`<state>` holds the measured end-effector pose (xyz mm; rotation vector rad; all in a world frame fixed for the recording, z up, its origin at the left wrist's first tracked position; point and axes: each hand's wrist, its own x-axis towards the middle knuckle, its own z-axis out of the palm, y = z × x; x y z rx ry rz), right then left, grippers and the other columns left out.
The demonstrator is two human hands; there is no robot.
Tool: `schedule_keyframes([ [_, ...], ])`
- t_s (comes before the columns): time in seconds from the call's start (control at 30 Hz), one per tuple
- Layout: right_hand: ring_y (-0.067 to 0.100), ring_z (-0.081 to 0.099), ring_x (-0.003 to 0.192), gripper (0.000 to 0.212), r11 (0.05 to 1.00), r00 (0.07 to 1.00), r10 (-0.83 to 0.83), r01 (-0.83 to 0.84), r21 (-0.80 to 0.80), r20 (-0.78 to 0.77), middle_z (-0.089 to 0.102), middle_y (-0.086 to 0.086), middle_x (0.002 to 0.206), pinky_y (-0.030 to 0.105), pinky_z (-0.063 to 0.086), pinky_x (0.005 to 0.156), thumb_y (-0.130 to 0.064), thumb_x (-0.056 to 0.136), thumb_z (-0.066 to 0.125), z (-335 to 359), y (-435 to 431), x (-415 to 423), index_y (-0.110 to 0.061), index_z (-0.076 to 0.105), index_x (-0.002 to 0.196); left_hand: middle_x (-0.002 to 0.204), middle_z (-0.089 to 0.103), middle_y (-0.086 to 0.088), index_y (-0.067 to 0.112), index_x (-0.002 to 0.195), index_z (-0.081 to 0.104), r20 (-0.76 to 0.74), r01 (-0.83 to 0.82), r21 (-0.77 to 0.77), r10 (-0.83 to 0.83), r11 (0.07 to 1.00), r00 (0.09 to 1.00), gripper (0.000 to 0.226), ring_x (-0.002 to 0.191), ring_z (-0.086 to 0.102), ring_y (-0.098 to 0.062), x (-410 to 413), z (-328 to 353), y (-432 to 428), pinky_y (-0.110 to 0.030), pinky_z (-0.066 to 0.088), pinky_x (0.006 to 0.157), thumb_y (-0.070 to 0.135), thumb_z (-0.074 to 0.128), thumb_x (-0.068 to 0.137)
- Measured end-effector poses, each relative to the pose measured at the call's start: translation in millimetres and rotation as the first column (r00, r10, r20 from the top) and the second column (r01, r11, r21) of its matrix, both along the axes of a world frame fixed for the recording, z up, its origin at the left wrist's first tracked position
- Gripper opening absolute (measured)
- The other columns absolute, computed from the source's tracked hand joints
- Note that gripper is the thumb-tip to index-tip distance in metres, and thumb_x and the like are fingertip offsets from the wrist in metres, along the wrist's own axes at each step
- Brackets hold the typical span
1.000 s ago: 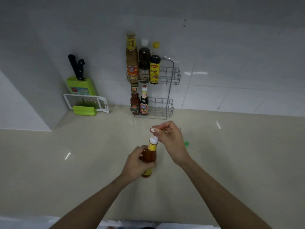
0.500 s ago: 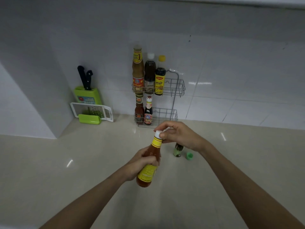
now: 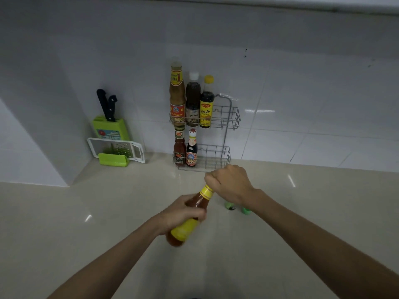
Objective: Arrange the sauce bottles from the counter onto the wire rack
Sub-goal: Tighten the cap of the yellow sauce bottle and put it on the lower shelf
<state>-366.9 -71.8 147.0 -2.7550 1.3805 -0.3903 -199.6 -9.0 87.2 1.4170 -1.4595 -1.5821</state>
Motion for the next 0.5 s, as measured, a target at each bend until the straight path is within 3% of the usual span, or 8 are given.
schedule_keyframes([
  [0.07,0.029,0.055,0.077,0.038,0.949,0.955,-0.254,0.277,0.153,-0.151,0.058,0.009,0.078,0.034,0.045,0.070,-0.034,0.099,0.031,0,1,10,-0.015,0.054,0.075,0.063,0.060,0.005,0.024,0.075,0.057,0.337,-0.229,-0.213,0.291,0.950,0.895,0.030,0.061,0.056,-0.020,-9,-8,-4,-0.027,0.041,0.058,0.036,0.070,0.052],
  [0.1,0.030,0.058,0.086,0.043,0.924,0.942,-0.280,0.317,0.213,-0.186,0.061,0.012,0.088,0.036,0.047,0.077,-0.039,0.101,0.029,0,0,12,-0.014,0.060,0.088,0.063,0.061,0.004,0.024,0.076,0.057,0.362,-0.252,-0.239,0.327,0.938,0.873,0.031,0.062,0.057,-0.020,-11,-12,-6,-0.027,0.041,0.057,0.037,0.071,0.052],
  [0.13,0.029,0.060,0.088,0.053,0.913,0.948,-0.271,0.307,0.270,-0.165,0.063,0.011,0.089,0.038,0.047,0.080,-0.051,0.101,0.024,1,-3,12,-0.014,0.062,0.092,0.064,0.061,0.002,0.020,0.076,0.058,0.299,-0.233,-0.205,0.287,0.951,0.910,0.029,0.061,0.056,-0.020,-10,-13,-7,-0.029,0.043,0.059,0.032,0.072,0.054],
  [0.2,0.024,0.060,0.074,0.070,0.924,0.985,-0.174,0.170,0.343,-0.020,0.059,0.002,0.071,0.036,0.045,0.073,-0.069,0.093,0.013,7,-5,9,-0.019,0.060,0.085,0.067,0.059,-0.004,0.011,0.075,0.060,0.011,-0.076,-0.043,0.076,0.996,0.997,0.017,0.062,0.053,-0.021,-1,-6,-9,-0.031,0.044,0.061,0.013,0.069,0.061],
  [0.27,0.018,0.050,0.058,0.061,0.988,0.995,0.097,-0.097,0.122,0.007,0.048,-0.007,0.060,0.033,0.040,0.061,-0.067,0.092,0.012,13,-6,4,-0.022,0.052,0.084,0.069,0.059,-0.008,0.005,0.083,0.060,-0.210,0.134,0.055,-0.120,0.989,0.970,0.020,0.061,0.053,-0.022,9,3,-7,-0.029,0.045,0.060,0.004,0.061,0.063],
  [0.33,0.019,0.038,0.051,0.050,0.964,0.966,0.242,-0.250,-0.088,-0.093,0.041,-0.008,0.057,0.031,0.036,0.052,-0.055,0.094,0.015,18,-9,0,-0.020,0.045,0.074,0.068,0.060,-0.009,0.003,0.085,0.059,-0.282,0.217,0.055,-0.193,0.975,0.940,0.024,0.059,0.052,-0.023,11,5,-7,-0.028,0.045,0.059,0.004,0.058,0.061],
  [0.43,0.029,0.050,0.062,0.043,0.998,0.991,0.048,-0.054,-0.041,-0.122,0.048,0.005,0.064,0.033,0.039,0.058,-0.036,0.098,0.024,17,-7,7,-0.014,0.050,0.071,0.065,0.057,-0.005,0.011,0.074,0.059,-0.058,-0.063,-0.034,0.060,0.997,0.996,0.018,0.060,0.051,-0.022,-3,3,-6,-0.030,0.043,0.060,0.014,0.067,0.058],
  [0.5,0.034,0.059,0.089,0.034,0.980,0.972,-0.149,0.169,0.105,-0.181,0.059,0.015,0.086,0.038,0.048,0.074,-0.027,0.101,0.029,14,-8,16,-0.011,0.054,0.083,0.062,0.059,0.000,0.020,0.071,0.057,0.183,-0.260,-0.199,0.296,0.945,0.937,0.023,0.057,0.053,-0.016,-12,-3,-7,-0.028,0.043,0.057,0.028,0.071,0.054],
])
